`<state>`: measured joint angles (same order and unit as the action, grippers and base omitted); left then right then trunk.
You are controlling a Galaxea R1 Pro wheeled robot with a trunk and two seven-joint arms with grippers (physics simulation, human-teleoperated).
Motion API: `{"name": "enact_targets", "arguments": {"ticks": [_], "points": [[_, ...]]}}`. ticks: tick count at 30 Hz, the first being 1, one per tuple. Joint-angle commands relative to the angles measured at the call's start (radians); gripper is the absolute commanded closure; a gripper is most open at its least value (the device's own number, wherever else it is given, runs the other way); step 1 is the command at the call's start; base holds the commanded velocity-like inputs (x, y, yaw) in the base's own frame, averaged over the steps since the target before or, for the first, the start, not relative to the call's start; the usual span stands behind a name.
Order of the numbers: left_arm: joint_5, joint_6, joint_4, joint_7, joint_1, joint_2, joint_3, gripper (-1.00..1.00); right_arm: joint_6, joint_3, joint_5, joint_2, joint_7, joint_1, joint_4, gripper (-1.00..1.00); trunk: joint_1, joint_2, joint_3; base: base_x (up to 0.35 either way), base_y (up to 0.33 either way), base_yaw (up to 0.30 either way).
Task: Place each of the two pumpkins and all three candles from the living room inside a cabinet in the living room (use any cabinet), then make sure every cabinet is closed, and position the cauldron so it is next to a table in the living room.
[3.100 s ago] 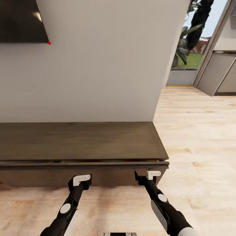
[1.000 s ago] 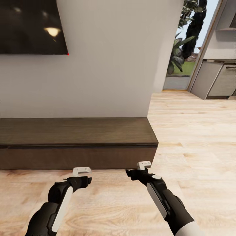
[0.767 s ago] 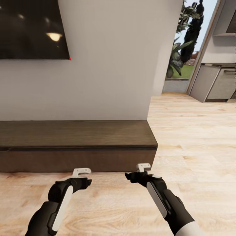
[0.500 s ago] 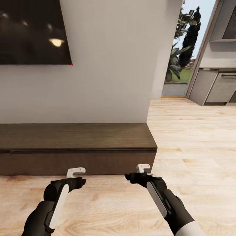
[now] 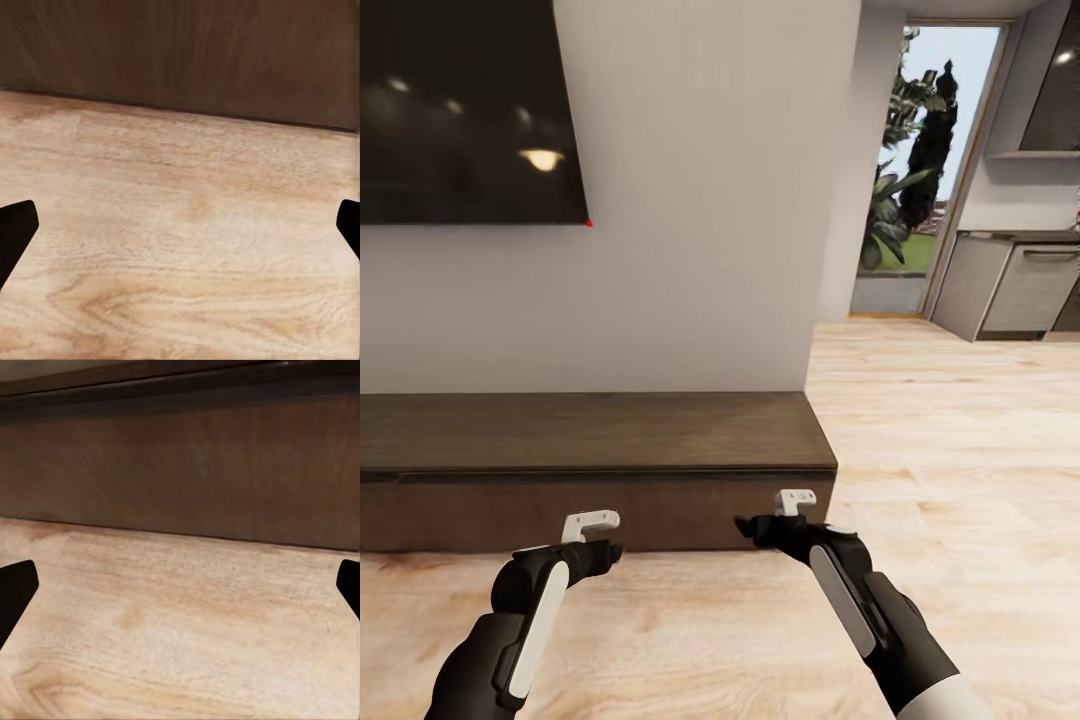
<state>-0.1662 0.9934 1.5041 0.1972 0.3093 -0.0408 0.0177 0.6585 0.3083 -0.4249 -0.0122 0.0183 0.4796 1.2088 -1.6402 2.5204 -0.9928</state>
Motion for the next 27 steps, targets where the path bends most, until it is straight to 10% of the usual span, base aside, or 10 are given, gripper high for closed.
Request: {"name": "enact_targets", "arguments": {"ticks": [1, 14, 27], "points": [[-0.011, 0.004, 0.001, 0.008, 0.001, -0.001, 0.002, -1.0, 0.004, 0.0, -0.003, -0.001, 0.002, 0.001, 0.001, -1.0, 0.001, 0.0, 0.003, 0.0, 0.0, 0.0], [-0.009, 0.004, 0.004, 0.009, 0.001, 0.002, 0.001, -1.0, 0.004, 0.002, 0.0, -0.002, 0.005, 0.001, 0.002, -1.0, 0.005, -0.002, 0.038, 0.0, 0.0, 0.016], [-0.009, 0.004, 0.01, 0.008, -0.001, 0.001, 0.001, -1.0, 0.004, 0.003, 0.002, -0.003, 0.005, 0.001, 0.002, -1.0, 0.005, -0.002, 0.038, -0.123, 0.0, 0.269]]}}
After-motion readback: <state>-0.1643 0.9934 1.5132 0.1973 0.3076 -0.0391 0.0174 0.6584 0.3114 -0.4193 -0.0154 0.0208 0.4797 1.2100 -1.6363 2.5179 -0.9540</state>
